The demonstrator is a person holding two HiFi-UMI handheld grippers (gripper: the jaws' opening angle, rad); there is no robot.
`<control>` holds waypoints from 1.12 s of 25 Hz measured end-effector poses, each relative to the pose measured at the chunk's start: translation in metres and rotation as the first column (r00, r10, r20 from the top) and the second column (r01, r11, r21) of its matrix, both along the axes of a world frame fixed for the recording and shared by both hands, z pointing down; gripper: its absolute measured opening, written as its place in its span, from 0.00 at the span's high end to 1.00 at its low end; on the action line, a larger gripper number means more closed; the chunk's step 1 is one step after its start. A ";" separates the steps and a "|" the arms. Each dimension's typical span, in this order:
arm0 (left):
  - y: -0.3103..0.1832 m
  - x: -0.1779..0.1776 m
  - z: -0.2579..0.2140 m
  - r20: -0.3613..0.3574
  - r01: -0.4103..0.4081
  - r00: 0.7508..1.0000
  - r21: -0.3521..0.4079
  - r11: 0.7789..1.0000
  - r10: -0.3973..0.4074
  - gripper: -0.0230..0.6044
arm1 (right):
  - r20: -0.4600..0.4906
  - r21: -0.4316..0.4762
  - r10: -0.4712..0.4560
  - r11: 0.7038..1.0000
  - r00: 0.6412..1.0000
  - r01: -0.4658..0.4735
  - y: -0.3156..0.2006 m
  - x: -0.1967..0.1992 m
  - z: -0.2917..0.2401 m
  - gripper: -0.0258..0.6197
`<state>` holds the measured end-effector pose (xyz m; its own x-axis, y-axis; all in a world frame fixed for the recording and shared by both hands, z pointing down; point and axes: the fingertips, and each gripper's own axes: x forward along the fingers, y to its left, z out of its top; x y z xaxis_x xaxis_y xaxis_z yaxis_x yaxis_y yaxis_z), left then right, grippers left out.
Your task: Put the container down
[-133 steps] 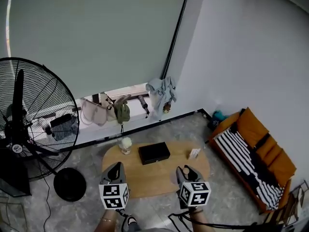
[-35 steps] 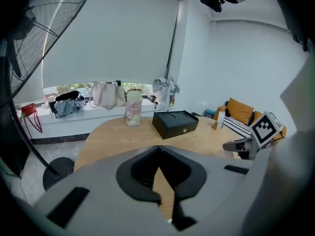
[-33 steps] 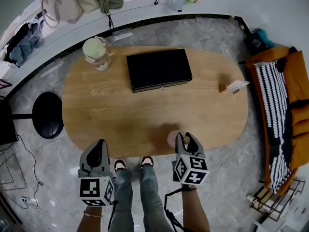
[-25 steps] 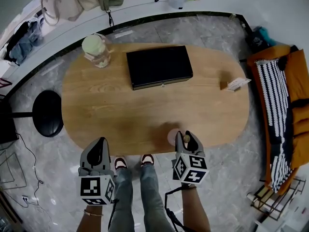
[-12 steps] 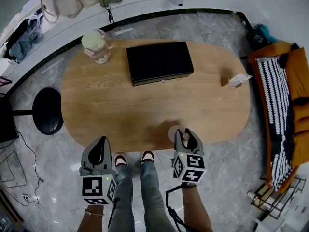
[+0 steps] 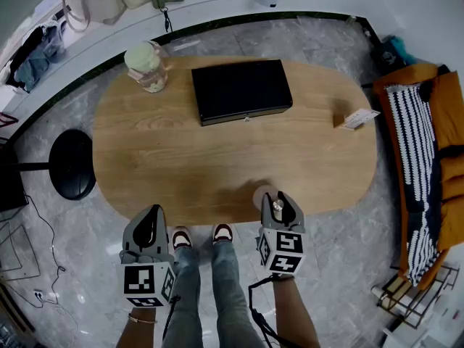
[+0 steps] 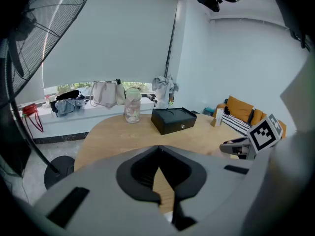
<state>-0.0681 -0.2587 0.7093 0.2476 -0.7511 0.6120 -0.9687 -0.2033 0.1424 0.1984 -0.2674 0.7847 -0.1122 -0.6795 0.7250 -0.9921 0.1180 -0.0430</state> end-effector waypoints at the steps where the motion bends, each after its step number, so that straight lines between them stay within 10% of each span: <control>1: 0.000 0.000 0.000 0.000 0.000 1.000 0.000 1.000 0.000 0.97 | 0.000 0.001 -0.001 1.000 1.000 0.001 0.000 0.000 0.000 0.75; 28: 0.003 -0.010 -0.002 -0.007 0.009 1.000 -0.001 1.000 -0.009 0.97 | -0.022 0.007 0.006 1.000 1.000 -0.006 -0.007 -0.002 -0.007 0.71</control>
